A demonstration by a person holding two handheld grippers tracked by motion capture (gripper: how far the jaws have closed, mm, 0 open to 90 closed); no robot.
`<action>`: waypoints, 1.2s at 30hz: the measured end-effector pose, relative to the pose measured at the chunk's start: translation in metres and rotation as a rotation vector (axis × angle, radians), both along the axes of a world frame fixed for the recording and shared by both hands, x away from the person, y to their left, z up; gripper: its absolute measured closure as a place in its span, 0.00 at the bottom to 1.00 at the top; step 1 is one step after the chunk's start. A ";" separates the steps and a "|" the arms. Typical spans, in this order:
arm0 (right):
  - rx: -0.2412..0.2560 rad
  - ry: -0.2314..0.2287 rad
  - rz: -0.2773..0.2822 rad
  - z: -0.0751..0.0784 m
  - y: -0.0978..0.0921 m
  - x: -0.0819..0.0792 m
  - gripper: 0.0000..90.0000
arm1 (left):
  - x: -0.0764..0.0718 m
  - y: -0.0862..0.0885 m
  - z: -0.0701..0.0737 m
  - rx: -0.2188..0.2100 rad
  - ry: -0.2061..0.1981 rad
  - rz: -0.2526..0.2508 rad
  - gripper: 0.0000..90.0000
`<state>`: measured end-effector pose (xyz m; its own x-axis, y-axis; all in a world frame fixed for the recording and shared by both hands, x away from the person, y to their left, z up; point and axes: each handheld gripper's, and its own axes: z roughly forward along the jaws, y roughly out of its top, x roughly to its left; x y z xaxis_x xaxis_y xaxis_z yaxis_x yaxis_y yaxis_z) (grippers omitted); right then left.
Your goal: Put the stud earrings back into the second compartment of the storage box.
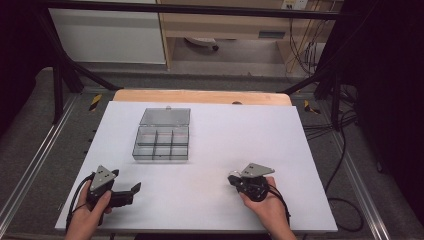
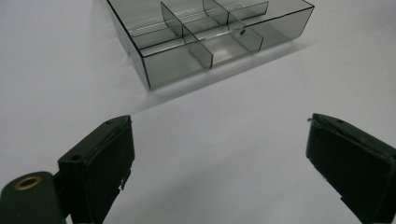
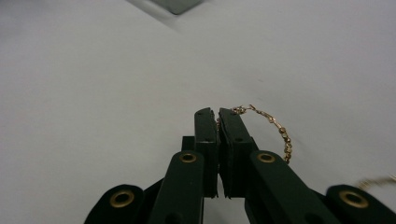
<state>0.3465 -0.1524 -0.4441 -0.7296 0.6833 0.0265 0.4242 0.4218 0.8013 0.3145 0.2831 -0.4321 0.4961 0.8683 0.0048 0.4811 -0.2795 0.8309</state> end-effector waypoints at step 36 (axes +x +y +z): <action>0.108 0.039 0.236 0.030 0.119 0.022 0.97 | -0.001 -0.005 -0.004 0.031 0.018 -0.017 0.09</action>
<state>0.3687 -0.0339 -0.4139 -0.8656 0.4859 0.1213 0.3554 0.4253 0.8324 0.3130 0.2783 -0.4363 0.5110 0.8593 0.0225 0.4910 -0.3132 0.8129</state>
